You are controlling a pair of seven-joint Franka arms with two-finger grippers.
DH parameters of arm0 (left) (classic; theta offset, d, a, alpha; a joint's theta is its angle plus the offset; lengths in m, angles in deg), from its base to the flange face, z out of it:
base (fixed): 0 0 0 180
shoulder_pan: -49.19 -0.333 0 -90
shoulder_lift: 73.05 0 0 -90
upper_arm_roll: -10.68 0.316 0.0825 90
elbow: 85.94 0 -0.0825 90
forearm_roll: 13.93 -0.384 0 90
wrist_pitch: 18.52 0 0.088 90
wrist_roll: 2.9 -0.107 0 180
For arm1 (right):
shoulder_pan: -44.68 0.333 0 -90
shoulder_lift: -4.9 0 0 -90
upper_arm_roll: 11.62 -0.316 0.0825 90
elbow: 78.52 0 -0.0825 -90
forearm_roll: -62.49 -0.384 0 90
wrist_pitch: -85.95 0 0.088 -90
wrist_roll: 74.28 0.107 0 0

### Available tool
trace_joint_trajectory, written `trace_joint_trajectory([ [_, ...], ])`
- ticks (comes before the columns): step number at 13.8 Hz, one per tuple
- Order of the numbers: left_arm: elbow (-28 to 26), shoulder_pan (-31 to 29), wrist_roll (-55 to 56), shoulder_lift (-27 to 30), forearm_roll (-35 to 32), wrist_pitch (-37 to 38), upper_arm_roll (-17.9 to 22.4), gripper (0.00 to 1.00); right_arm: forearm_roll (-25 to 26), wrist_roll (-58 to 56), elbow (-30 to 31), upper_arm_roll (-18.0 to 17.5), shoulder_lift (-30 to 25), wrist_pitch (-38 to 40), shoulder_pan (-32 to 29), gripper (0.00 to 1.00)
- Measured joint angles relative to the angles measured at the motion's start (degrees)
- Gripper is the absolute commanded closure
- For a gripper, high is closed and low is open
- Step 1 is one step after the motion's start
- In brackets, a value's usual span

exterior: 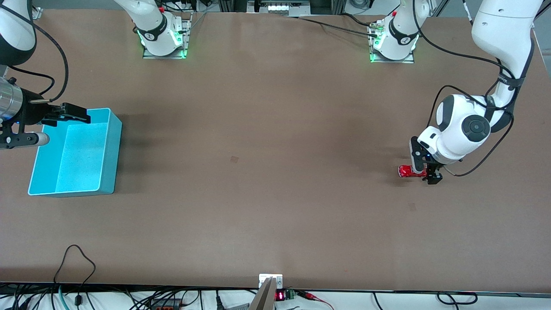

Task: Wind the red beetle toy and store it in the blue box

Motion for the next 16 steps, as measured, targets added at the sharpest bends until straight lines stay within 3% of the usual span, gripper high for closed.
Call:
trace_joint_trajectory([
  [3, -0.5, 0.0, 0.0, -1.3, 0.3, -1.3, 0.0, 0.01, 0.0, 0.0, 0.0, 0.0, 0.0, 0.0, 0.0, 0.00],
  [7, -0.9, 0.0, 0.0, -1.3, 0.7, -1.6, 0.0, 0.16, 0.0, 0.0, 0.0, 0.0, 0.0, 0.0, 0.0, 0.00],
  [13, -1.6, -0.3, 0.0, -1.3, 0.7, -3.9, -0.7, 0.26, 0.0, 0.0, 0.0, 0.0, 0.0, 0.0, 0.0, 0.00],
  [15, -1.7, -0.3, 0.0, -1.3, 0.7, -3.9, -0.9, 0.43, 0.0, 0.0, 0.0, 0.0, 0.0, 0.0, 0.0, 0.00],
  [16, -1.7, -0.3, 0.0, -1.3, 0.7, -4.0, -1.0, 0.45, 0.0, 0.0, 0.0, 0.0, 0.0, 0.0, 0.0, 0.00],
])
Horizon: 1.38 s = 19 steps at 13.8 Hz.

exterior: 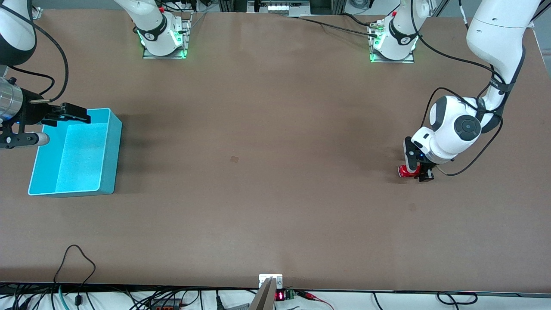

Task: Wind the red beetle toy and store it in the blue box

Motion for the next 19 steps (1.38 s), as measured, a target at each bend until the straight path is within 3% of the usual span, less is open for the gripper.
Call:
trace_joint_trajectory([
  [6, 0.0, 0.0, 0.0, 0.0, 0.0, -0.3, -0.1, 0.60, 0.0, 0.0, 0.0, 0.0, 0.0, 0.0, 0.0, 0.00],
  [19, 0.0, -2.4, -0.6, -0.1, 0.0, -0.3, -0.1, 0.63, 0.0, 0.0, 0.0, 0.0, 0.0, 0.0, 0.0, 0.00],
])
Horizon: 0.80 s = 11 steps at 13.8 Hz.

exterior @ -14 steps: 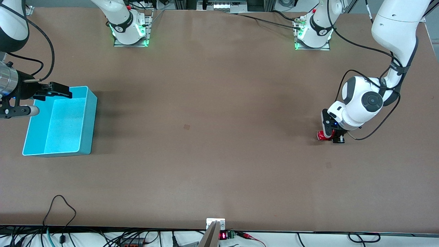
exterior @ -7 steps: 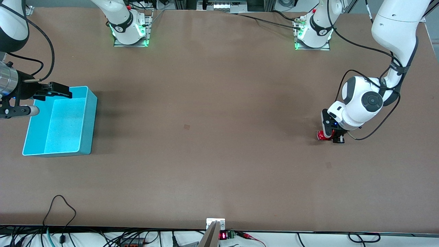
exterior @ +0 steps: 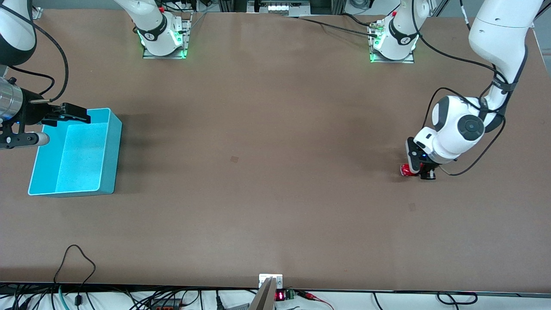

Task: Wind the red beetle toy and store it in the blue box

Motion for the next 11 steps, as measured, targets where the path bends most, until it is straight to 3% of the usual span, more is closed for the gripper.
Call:
trace_joint_trajectory([
  [5, 0.6, -5.9, -7.5, -0.4, 0.0, 0.0, 0.0, 0.60, 0.0, 0.0, 0.0, 0.0, 0.0, 0.0, 0.0, 0.00],
  [6, 0.7, -6.7, -8.6, -0.5, 0.0, 0.0, 0.0, 0.53, 0.0, 0.0, 0.0, 0.0, 0.0, 0.0, 0.0, 0.00],
  [8, 0.9, -7.6, -9.5, -0.6, 0.0, 0.1, -0.1, 0.00, 0.0, 0.0, 0.0, 0.0, 0.0, 0.0, 0.0, 0.00],
  [11, 2.0, -7.8, -9.7, -0.3, 0.0, 4.0, -1.8, 0.00, 0.0, 0.0, 0.0, 0.0, 0.0, 0.0, 0.0, 0.00],
])
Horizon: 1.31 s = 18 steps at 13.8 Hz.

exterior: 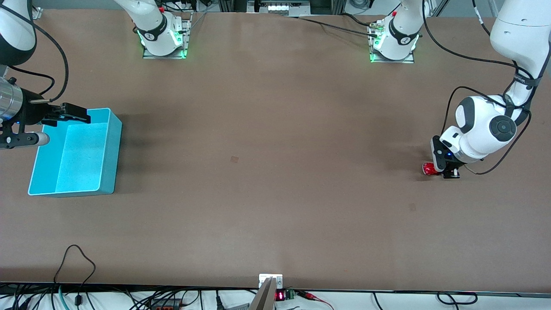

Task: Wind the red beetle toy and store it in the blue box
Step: 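Release the car with the left gripper, letting it roll toward the box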

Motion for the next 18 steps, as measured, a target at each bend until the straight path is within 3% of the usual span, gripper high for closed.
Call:
trace_joint_trajectory([
  [4, 7.9, 0.3, 0.0, 6.4, 0.4, 17.9, -7.3, 0.00, 0.0, 0.0, 0.0, 0.0, 0.0, 0.0, 0.0, 0.00],
  [7, 12.3, 2.5, 1.4, 12.1, 6.2, 30.3, -11.1, 0.00, 0.0, 0.0, 0.0, 0.0, 0.0, 0.0, 0.0, 0.00],
  [13, 13.1, 7.5, 14.3, 12.6, 14.0, 32.3, -11.3, 0.00, 0.0, 0.0, 0.0, 0.0, 0.0, 0.0, 0.0, 0.00],
  [18, 13.4, 7.7, 36.5, 12.6, 20.5, 31.9, -10.8, 0.00, 0.0, 0.0, 0.0, 0.0, 0.0, 0.0, 0.0, 0.00],
])
